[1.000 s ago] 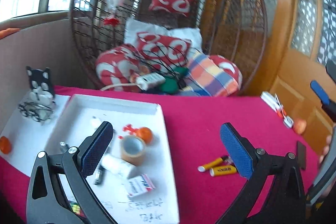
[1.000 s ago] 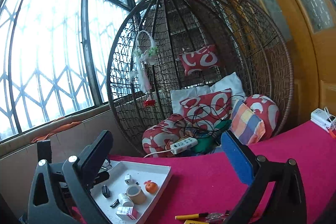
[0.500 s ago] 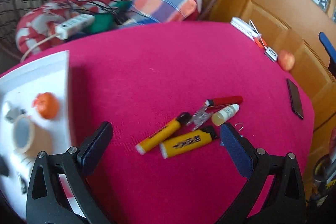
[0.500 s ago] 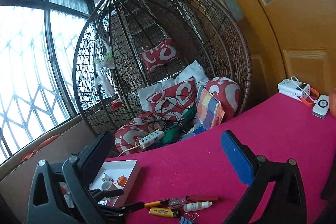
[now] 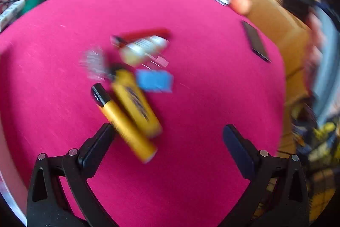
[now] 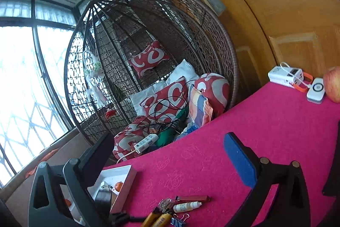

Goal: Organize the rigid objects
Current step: 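Move both open tools back toward the remaining pile, then grasp one yellow lighter with left tool while right tool grasps the other yellow lighter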

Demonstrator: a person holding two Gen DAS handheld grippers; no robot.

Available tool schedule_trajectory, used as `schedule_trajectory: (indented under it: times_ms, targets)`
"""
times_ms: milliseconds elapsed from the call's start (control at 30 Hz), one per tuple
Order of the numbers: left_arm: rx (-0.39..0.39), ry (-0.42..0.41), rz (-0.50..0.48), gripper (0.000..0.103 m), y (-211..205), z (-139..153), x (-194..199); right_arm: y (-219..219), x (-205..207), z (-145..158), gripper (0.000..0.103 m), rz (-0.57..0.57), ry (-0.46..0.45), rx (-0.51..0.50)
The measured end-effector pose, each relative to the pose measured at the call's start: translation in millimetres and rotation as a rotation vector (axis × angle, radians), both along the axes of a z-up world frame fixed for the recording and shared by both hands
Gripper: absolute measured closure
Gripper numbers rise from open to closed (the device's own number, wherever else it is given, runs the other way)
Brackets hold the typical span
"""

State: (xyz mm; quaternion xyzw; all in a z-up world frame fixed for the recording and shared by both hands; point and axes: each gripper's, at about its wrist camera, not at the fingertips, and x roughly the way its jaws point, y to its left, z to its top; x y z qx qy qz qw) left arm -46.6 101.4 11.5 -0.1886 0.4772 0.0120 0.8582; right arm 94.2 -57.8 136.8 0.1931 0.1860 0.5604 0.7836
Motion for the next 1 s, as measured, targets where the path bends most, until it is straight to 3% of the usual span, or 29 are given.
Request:
schedule_trajectory:
  times_ms: [133, 233, 300, 467, 600, 667, 733, 867, 1000]
  targets:
    - [0.101, -0.01, 0.115, 0.0, -6.5, 9.8, -11.7, 2.7, 3.7, -5.1, 0.0, 0.006, 0.032, -0.011]
    - [0.068, -0.014, 0.259, 0.001, 19.4, 10.0, -20.6, 1.0, 2.7, -4.0, 0.0, 0.002, 0.032, -0.007]
    - [0.056, 0.029, 0.323, 0.001, 31.8, 3.6, -24.5, -2.1, 1.6, -2.9, 0.0, -0.003, 0.026, 0.0]
    - [0.069, 0.022, 0.284, 0.001, 20.6, 4.9, -11.9, 0.3, 2.1, -6.4, 0.0, -0.008, 0.038, -0.011]
    - [0.289, 0.099, 0.248, 0.009, 1.2, -5.0, -4.3, 5.6, -1.3, -7.4, 0.0, 0.013, 0.045, -0.031]
    - [0.29, 0.09, 0.249, 0.011, 2.0, -4.9, -12.8, 6.0, -4.3, -5.1, 0.0, 0.011, 0.023, -0.039]
    - [0.294, 0.09, 0.285, 0.022, 8.0, -2.1, -23.8, 7.9, -7.2, -3.9, 0.0, 0.015, 0.0, -0.052]
    - [0.292, 0.101, 0.36, 0.031, 21.0, -2.4, -48.0, 26.3, -17.5, -9.9, 0.0, 0.13, -0.057, -0.158]
    - [0.288, 0.09, 0.381, 0.031, 27.6, -3.4, -56.8, 56.4, -37.1, -43.3, 0.0, 0.386, -0.062, -0.349]
